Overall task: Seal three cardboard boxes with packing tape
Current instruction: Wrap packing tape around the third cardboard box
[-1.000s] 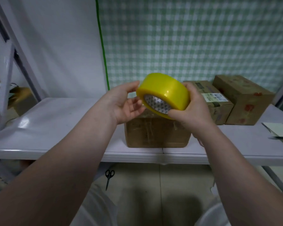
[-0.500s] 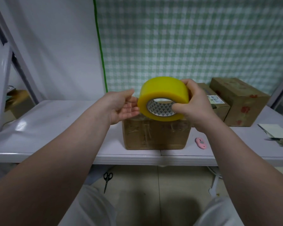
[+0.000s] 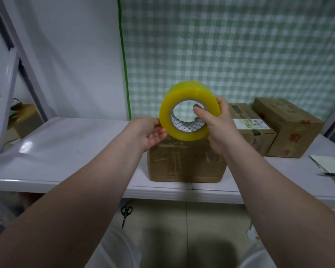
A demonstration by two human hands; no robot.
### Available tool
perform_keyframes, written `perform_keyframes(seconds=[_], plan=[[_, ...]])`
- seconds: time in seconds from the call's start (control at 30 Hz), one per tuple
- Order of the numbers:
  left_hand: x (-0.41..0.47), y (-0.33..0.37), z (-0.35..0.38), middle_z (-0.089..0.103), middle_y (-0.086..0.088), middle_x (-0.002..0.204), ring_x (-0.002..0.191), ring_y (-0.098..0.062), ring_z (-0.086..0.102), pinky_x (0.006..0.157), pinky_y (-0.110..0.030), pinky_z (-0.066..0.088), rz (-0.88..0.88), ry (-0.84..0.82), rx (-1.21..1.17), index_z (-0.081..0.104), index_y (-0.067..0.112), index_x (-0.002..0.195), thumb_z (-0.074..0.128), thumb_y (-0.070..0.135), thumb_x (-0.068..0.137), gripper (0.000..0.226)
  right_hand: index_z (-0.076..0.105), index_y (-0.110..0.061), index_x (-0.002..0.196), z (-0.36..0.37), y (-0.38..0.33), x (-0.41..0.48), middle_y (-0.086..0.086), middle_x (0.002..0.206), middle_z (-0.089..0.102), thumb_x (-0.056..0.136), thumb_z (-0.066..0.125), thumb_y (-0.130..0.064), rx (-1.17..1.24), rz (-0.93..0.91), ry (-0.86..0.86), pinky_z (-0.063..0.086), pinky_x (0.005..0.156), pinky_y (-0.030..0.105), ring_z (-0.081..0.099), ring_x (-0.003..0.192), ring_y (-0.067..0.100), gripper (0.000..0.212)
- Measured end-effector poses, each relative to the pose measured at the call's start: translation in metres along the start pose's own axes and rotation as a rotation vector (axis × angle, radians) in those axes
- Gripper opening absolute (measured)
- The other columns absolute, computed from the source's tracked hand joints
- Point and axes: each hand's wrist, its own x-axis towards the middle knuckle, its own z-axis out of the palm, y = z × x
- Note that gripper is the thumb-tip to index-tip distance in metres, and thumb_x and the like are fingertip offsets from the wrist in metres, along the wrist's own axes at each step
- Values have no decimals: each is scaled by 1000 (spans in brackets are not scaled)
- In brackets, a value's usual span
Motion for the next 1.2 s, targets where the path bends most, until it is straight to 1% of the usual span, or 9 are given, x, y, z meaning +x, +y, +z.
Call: perform_keyframes(seconds=[0.1, 0.23, 0.43, 0.53, 0.63, 0.77, 0.97, 1.13, 1.2], plan=[[9, 4, -8, 49, 0, 32, 26, -3, 46, 32, -17, 44, 82, 55, -10, 52, 4, 69, 51, 0, 94, 25, 49, -31, 117, 2, -6, 12, 3, 100, 63, 86, 69, -18, -224, -90, 35, 53, 84, 46, 62, 96, 25, 40], [34, 25, -50, 43, 6, 29, 25, -1, 41, 35, -12, 42, 204, 233, -72, 48, 9, 68, 52, 0, 93, 27, 48, -41, 134, -7, -25, 31, -4, 111, 50, 87, 58, -4, -725, -227, 58, 44, 61, 27, 56, 79, 15, 61], [57, -12, -66, 46, -2, 56, 41, -7, 42, 41, -16, 49, 142, 251, -59, 55, 9, 80, 58, 14, 93, 15, 48, -42, 134, 2, -32, 49, 5, 120, 54, 85, 53, 0, -1006, -322, 41, 52, 72, 44, 58, 90, 30, 64], [66, -26, -66, 50, -5, 63, 49, -10, 48, 44, -19, 53, 119, 270, -107, 54, 7, 82, 59, 16, 93, 16, 46, -34, 130, 7, -37, 55, 3, 103, 53, 83, 52, 3, -1193, -386, 3, 41, 61, 38, 52, 87, 27, 60], [70, -37, -62, 52, -6, 64, 52, -12, 53, 45, -20, 54, 108, 260, -142, 53, 6, 76, 58, 15, 94, 20, 46, -33, 129, 9, -34, 58, 5, 108, 54, 83, 51, 4, -1324, -427, -7, 37, 65, 38, 47, 93, 25, 59], [76, -48, -61, 51, -7, 64, 53, -13, 51, 44, -21, 54, 82, 289, -164, 52, 4, 74, 56, 13, 95, 22, 47, -35, 132, 11, -26, 62, 5, 118, 55, 84, 50, 5, -1419, -465, -36, 37, 70, 39, 48, 109, 30, 63], [84, -66, -55, 50, -8, 60, 48, -15, 48, 44, -21, 49, 3, 284, -146, 51, 6, 69, 55, 10, 93, 25, 50, -34, 133, 10, -18, 65, 6, 124, 55, 84, 51, 5, -1435, -486, -37, 37, 71, 38, 49, 111, 31, 63], [93, -86, -43, 45, -9, 55, 56, -27, 44, 61, -36, 37, 77, 331, 180, 42, 9, 51, 56, 16, 86, 38, 53, -28, 133, 4, -8, 62, 9, 127, 55, 83, 55, 3, -1294, -510, -7, 43, 81, 41, 51, 113, 33, 59], [95, -86, -42, 47, -12, 63, 66, -29, 46, 64, -38, 37, 103, 307, 301, 42, 10, 55, 50, 18, 87, 33, 53, -26, 134, -1, -4, 62, 9, 127, 56, 82, 58, -1, -1169, -468, 54, 42, 85, 38, 52, 113, 32, 58]])
